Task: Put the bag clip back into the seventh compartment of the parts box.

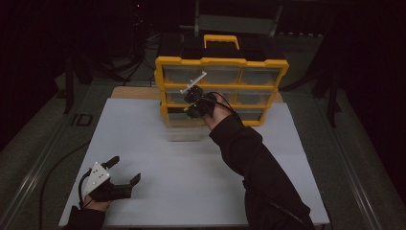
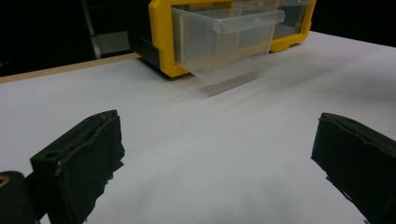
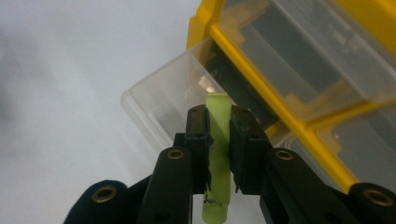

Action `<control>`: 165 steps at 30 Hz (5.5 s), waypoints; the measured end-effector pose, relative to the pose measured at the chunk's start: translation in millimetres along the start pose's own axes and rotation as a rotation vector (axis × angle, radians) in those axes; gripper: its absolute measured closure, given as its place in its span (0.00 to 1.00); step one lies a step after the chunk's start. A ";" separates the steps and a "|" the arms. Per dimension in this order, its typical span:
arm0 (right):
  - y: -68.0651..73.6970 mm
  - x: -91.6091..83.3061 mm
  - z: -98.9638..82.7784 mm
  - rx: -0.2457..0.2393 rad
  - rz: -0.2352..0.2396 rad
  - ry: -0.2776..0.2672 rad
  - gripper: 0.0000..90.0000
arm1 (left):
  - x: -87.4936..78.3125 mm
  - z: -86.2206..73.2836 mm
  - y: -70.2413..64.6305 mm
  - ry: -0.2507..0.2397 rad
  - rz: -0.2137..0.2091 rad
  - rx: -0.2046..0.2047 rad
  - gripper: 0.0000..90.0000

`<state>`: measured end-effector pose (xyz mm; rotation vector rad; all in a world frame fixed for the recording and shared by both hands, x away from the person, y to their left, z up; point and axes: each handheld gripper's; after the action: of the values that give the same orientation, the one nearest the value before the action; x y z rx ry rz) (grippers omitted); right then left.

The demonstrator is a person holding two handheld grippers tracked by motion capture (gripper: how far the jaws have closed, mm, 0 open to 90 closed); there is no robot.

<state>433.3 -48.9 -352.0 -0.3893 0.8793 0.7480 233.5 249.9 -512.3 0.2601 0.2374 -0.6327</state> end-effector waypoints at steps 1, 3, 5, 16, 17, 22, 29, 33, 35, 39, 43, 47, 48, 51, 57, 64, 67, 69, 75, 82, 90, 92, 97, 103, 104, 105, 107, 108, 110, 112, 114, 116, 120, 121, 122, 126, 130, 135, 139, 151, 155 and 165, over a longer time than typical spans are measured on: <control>0.0 0.0 0.0 0.000 0.000 0.000 0.87 | 0.0 0.0 0.0 0.000 0.000 0.000 0.02; 0.5 2.4 7.3 -0.008 -0.003 -0.007 0.87 | -0.2 0.0 0.3 -0.002 -0.001 0.000 0.02; 1.2 4.6 11.7 -0.012 -0.002 -0.008 0.87 | -0.4 -0.1 0.5 -0.003 -0.002 -0.001 0.02; 2.0 23.6 21.7 -0.029 0.037 -0.009 0.87 | -1.0 -0.3 0.9 -0.005 -0.003 -0.002 0.02; 1.1 25.0 21.8 -0.034 0.044 -0.012 0.87 | -0.9 -0.3 0.9 -0.004 -0.003 -0.001 0.02; -1.9 34.7 20.7 -0.044 0.044 -0.015 0.87 | -0.3 -0.6 0.3 -0.005 -0.005 -0.002 0.02; -3.7 48.4 14.0 -0.036 0.082 0.026 0.87 | 0.0 -0.7 -0.2 -0.005 -0.006 0.002 0.02; -3.1 50.1 12.9 -0.006 0.112 0.048 0.74 | 0.0 -0.7 -0.2 -0.004 -0.005 0.003 0.02; -3.0 49.1 12.5 0.003 0.144 0.055 0.36 | 0.0 -0.7 -0.2 -0.004 -0.004 0.003 0.02; 1.5 46.9 9.4 0.006 0.186 0.081 0.08 | -0.1 -0.4 -0.5 -0.005 -0.003 0.003 0.02; 3.0 42.9 8.8 0.018 0.175 0.080 0.08 | 0.0 -0.3 -0.7 -0.006 -0.002 0.003 0.02; 4.2 38.9 7.6 0.017 0.176 0.076 0.08 | -0.3 -0.1 -0.8 -0.007 -0.001 0.004 0.02; 5.1 37.5 6.6 0.017 0.178 0.073 0.08 | -0.4 -0.1 -0.7 -0.008 -0.001 0.004 0.02; 7.0 34.8 4.1 0.015 0.178 0.071 0.08 | -0.6 -0.1 -0.4 -0.008 0.000 0.004 0.02; 6.5 24.1 -3.8 0.000 0.176 0.050 0.08 | -0.9 0.2 -0.6 -0.007 0.001 0.007 0.02; 4.5 9.2 -15.4 -0.027 0.141 0.013 0.08 | -0.6 0.2 -0.6 -0.006 0.006 0.006 0.02; 1.8 3.6 -20.0 -0.028 0.132 0.003 0.09 | -0.4 0.4 -0.9 -0.005 0.007 0.006 0.02; -0.7 0.1 -23.3 -0.026 0.142 -0.001 0.09 | -0.4 0.3 -1.0 -0.005 0.007 0.005 0.02; -8.3 -12.1 -36.7 -0.013 0.123 -0.026 0.09 | -1.1 0.7 -1.2 -0.016 0.006 0.004 0.02; -16.1 -24.3 -53.8 0.004 0.106 -0.069 0.09 | -0.5 0.3 -1.0 -0.008 0.007 0.007 0.02; -25.4 -32.4 -73.8 0.027 0.099 -0.085 0.09 | -0.2 0.3 -1.2 -0.005 0.009 0.010 0.02; -28.6 -35.3 -82.3 0.032 0.095 -0.097 0.09 | -0.1 0.3 -1.3 -0.005 0.010 0.009 0.02; -33.6 -41.0 -100.0 0.055 0.085 -0.116 0.09 | 0.0 0.2 -1.2 -0.005 0.010 0.008 0.02; -35.5 -44.6 -115.6 0.053 0.071 -0.122 0.09 | -0.2 0.4 -1.3 -0.005 0.010 0.010 0.02; -35.8 -45.3 -118.7 0.053 0.072 -0.124 0.09 | -0.3 0.4 -1.3 -0.006 0.011 0.009 0.02; -36.0 -46.9 -124.2 0.059 0.063 -0.140 0.09 | -0.2 0.5 -1.3 -0.005 0.011 0.009 0.02; -37.2 -47.9 -129.9 0.069 0.065 -0.150 0.09 | -0.1 0.5 -1.5 -0.004 0.011 0.010 0.02; -38.1 -48.4 -132.7 0.073 0.059 -0.158 0.09 | -0.1 0.6 -1.6 -0.005 0.011 0.010 0.02; -40.1 -48.5 -138.3 0.088 0.061 -0.162 0.09 | -0.2 0.8 -1.9 -0.006 0.011 0.012 0.02; -42.5 -47.7 -145.1 0.095 0.064 -0.158 0.09 | -0.4 0.7 -1.6 -0.006 0.011 0.010 0.02; -43.0 -47.0 -150.6 0.102 0.051 -0.159 0.09 | -0.3 0.6 -1.2 -0.006 0.012 0.008 0.02; -42.3 -46.1 -159.8 0.101 0.049 -0.153 0.09 | 0.2 0.6 -1.5 -0.003 0.010 0.012 0.02; -43.9 -43.6 -172.7 0.122 0.047 -0.150 0.09 | 0.0 0.8 -1.9 -0.004 0.011 0.014 0.02; -44.7 -42.7 -176.2 0.125 0.044 -0.151 0.09 | -0.3 0.8 -1.8 -0.005 0.013 0.013 0.02; -45.7 -42.0 -179.7 0.134 0.054 -0.148 0.09 | -0.4 0.8 -1.7 -0.005 0.014 0.012 0.02; -48.0 -39.3 -190.4 0.143 0.051 -0.136 0.09 | -0.3 0.7 -1.5 -0.003 0.014 0.013 0.02; -55.6 -36.4 -209.3 0.175 0.038 -0.134 0.09 | -0.3 0.6 -1.4 -0.002 0.014 0.011 0.02; -62.2 -36.0 -225.8 0.202 0.060 -0.129 0.09 | -0.3 0.8 -1.5 -0.002 0.015 0.012 0.02; -63.9 -35.1 -238.0 0.214 0.065 -0.113 0.09 | -0.2 0.9 -1.8 -0.004 0.016 0.012 0.02; -65.0 -34.6 -268.7 0.267 0.066 -0.126 0.14 | -0.4 1.3 -2.1 -0.003 0.016 0.013 0.02; -62.4 -38.0 -276.0 0.267 0.030 -0.154 0.13 | -1.0 1.4 -1.9 -0.006 0.017 0.012 0.02; -53.0 -51.6 -295.8 0.243 -0.063 -0.248 0.11 | -1.5 1.6 -1.8 -0.008 0.018 0.011 0.02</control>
<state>288.2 -281.7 -485.0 -0.1048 0.7106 0.6081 231.4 248.8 -510.7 0.2700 0.2239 -0.6173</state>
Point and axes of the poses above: each handheld gripper's, and its own axes: x roughly forward along the jaws, z roughly out of its top, y roughly to its left, and after that the axes turned 10 degrees about x, right-handed
